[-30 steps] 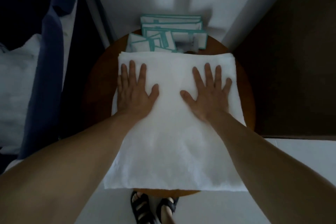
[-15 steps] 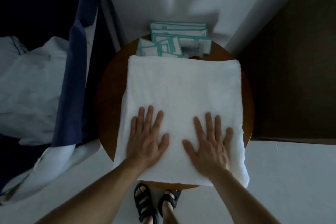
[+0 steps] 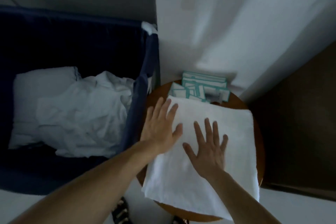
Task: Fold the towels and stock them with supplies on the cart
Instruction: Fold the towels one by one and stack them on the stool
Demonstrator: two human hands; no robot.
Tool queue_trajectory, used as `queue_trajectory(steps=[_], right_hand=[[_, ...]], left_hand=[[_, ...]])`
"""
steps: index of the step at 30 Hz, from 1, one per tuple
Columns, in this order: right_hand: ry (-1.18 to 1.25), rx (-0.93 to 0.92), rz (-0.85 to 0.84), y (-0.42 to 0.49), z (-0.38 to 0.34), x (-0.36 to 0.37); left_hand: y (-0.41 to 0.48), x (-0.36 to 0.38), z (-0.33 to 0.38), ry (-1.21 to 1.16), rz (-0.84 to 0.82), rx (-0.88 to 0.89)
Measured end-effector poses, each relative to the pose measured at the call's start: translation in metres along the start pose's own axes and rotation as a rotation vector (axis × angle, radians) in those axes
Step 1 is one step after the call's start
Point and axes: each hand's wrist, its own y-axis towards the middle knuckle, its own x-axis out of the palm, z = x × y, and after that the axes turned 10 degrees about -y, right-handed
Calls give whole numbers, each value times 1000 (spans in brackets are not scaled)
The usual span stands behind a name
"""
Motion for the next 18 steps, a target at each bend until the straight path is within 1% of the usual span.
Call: queue_trajectory(steps=[2, 4, 7, 9, 11, 13, 16, 18], right_hand=[[25, -79, 78, 28, -45, -37], [54, -172, 151, 49, -93, -68], [62, -299, 247, 76, -162, -98], [65, -374, 245, 98, -216, -104], [58, -411, 169, 122, -267, -94], [18, -409, 42, 151, -313, -70], [-40, -367, -178, 193, -368, -14], [-20, -326, -289, 221, -392, 29]], left_hand=[[8, -42, -36, -4, 93, -47], [8, -77, -84, 12, 144, -91], [7, -108, -172, 27, 154, -149], [9, -123, -240, 28, 135, -220], [12, -131, -303, 34, 118, -268], [11, -132, -360, 26, 76, -302], [8, -120, -438, 11, 10, -357], [9, -103, -482, -8, -29, -363]])
